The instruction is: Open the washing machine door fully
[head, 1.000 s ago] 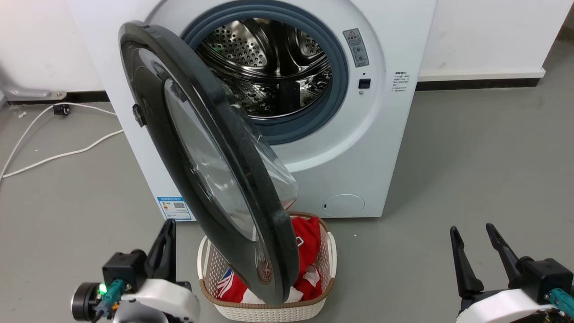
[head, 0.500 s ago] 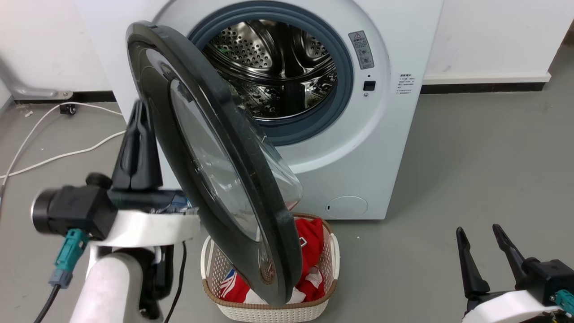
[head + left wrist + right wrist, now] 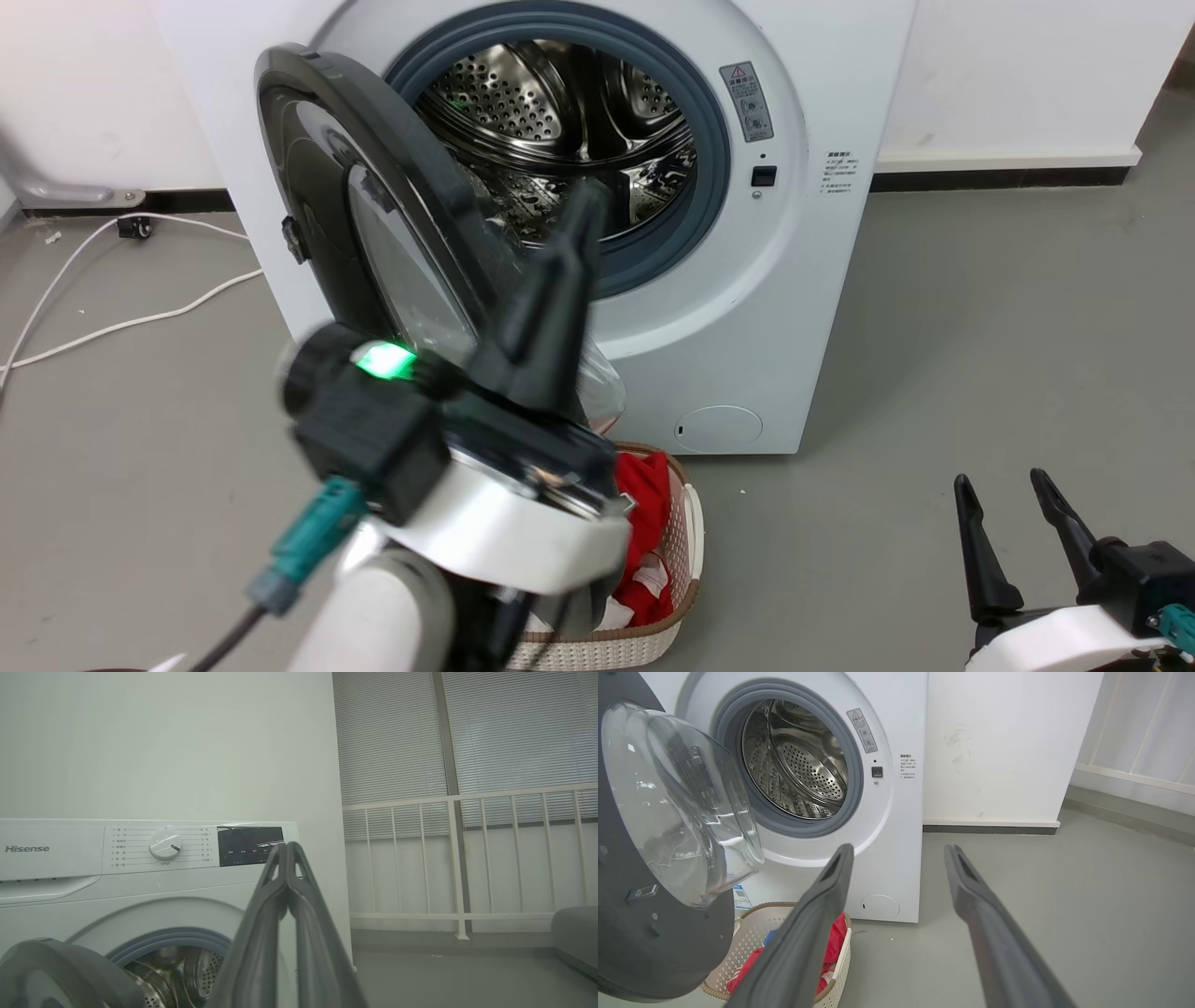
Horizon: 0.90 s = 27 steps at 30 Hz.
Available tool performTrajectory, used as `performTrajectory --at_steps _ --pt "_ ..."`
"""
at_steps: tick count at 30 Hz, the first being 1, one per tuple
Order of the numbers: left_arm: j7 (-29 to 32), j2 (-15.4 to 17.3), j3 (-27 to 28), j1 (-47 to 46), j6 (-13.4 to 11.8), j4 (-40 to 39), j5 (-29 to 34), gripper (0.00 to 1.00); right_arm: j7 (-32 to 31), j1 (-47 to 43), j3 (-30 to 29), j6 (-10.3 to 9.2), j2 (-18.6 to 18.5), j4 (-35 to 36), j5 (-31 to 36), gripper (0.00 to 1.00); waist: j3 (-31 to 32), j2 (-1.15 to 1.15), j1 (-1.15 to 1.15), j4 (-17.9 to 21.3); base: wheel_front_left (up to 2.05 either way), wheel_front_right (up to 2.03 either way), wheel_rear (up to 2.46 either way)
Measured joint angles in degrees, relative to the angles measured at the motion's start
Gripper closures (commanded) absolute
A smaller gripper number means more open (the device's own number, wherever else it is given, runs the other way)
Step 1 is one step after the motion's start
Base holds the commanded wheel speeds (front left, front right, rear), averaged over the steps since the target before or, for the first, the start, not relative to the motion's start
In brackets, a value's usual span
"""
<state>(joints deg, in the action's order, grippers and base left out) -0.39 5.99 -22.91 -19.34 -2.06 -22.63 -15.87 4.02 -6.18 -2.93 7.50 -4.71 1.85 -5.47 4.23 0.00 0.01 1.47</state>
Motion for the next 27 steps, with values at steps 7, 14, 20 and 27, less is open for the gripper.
performTrajectory --at_steps 7,14,20,27 --pt "6.21 -1.30 -9.38 5.69 1.55 2.44 -4.01 1.00 0.07 0.01 -0.20 0.00 0.32 -0.38 0.00 0.00 0.04 0.00 0.00 0.18 0.00 0.00 0.00" --pt "11.14 0.08 -15.91 14.01 2.13 8.43 -6.08 1.00 0.16 0.04 -0.19 0.00 0.45 -0.75 0.12 0.00 -0.13 0.00 0.00 0.82 0.00 0.00 0.00" --pt "10.71 1.25 -16.73 16.80 1.33 15.56 -5.87 1.00 0.26 0.23 -0.22 0.00 0.47 -1.00 0.18 0.00 -0.52 0.00 0.00 1.32 0.00 0.00 0.00" --pt "6.19 0.41 -12.51 14.98 -1.81 22.57 -5.60 1.00 0.32 0.30 -0.26 0.00 0.53 -1.20 0.24 0.00 -0.67 0.00 0.00 1.71 0.00 0.00 0.00"
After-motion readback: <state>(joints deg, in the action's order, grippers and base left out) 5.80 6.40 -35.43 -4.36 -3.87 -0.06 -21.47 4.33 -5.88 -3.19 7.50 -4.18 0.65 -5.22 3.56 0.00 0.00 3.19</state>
